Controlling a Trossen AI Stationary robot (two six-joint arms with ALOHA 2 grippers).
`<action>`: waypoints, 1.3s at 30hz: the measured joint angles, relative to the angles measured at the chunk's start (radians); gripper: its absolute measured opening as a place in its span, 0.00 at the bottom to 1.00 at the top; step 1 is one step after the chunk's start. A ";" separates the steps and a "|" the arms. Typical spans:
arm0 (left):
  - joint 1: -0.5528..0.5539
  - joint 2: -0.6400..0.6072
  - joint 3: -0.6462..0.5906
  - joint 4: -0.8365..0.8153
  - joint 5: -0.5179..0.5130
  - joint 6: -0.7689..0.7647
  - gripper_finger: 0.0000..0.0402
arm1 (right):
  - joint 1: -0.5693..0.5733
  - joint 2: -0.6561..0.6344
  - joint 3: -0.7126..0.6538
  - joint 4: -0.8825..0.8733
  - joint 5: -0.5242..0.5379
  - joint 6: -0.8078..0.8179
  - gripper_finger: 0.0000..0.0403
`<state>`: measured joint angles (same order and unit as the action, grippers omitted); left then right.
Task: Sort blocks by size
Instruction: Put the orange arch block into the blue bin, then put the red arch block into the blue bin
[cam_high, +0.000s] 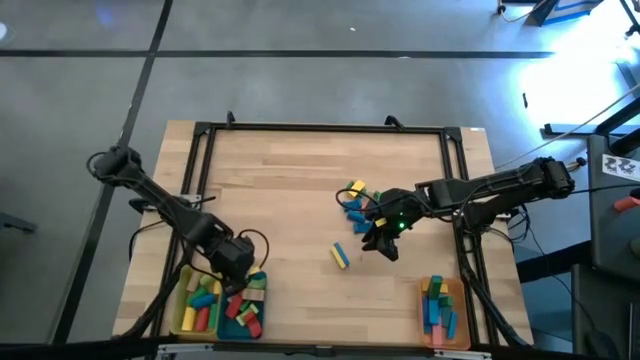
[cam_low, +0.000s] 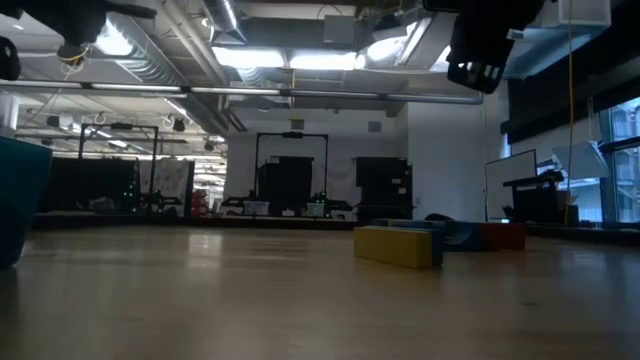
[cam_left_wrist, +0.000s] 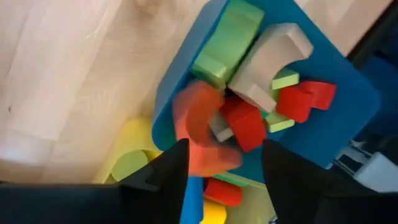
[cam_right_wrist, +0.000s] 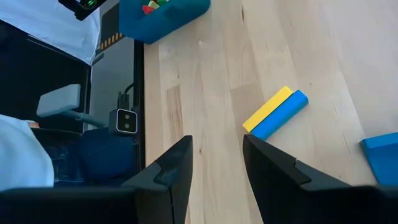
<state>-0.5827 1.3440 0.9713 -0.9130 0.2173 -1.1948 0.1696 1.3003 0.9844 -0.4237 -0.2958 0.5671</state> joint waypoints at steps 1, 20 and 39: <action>0.000 0.007 0.000 -0.003 -0.001 0.016 0.45 | 0.000 0.000 0.000 -0.005 0.000 0.000 0.36; 0.118 -0.103 0.000 0.203 -0.260 0.209 0.48 | -0.047 0.003 -0.091 -0.472 0.527 -0.324 0.36; 0.190 -0.099 0.001 0.327 -0.408 0.444 0.48 | -0.157 0.007 -0.248 -0.191 0.391 -0.491 0.36</action>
<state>-0.3927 1.2453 0.9722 -0.5861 -0.1909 -0.7509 0.0124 1.3075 0.7364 -0.6150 0.0947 0.0759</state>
